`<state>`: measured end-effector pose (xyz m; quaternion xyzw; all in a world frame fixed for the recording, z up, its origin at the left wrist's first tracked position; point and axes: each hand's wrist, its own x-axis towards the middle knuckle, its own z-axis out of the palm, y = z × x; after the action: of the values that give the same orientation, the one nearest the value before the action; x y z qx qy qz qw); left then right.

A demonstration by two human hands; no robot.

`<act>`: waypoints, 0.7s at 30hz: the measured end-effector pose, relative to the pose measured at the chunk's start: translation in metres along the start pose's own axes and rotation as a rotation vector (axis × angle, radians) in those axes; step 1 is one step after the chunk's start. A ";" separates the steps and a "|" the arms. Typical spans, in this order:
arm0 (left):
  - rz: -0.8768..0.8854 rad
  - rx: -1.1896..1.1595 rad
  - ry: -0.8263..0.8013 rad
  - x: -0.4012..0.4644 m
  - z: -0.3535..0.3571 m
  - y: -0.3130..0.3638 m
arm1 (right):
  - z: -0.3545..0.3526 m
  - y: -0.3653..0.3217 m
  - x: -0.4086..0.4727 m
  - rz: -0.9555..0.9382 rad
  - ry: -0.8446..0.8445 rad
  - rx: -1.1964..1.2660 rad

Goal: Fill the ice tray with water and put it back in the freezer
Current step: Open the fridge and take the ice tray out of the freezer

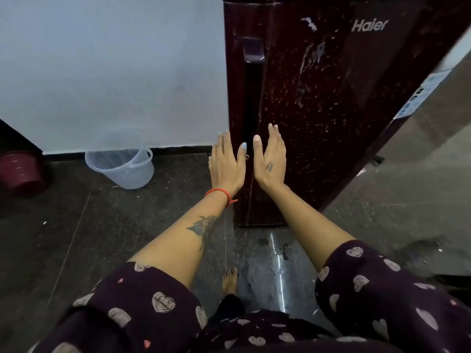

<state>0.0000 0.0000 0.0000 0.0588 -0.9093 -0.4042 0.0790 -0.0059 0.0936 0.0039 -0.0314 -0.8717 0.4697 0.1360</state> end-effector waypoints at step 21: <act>-0.022 -0.252 -0.009 0.101 0.002 0.000 | 0.041 -0.014 0.075 -0.044 0.199 0.079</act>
<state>-0.0990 -0.0159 0.0083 0.0564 -0.8511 -0.5163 0.0771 -0.0883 0.0664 0.0094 -0.0534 -0.8352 0.4950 0.2334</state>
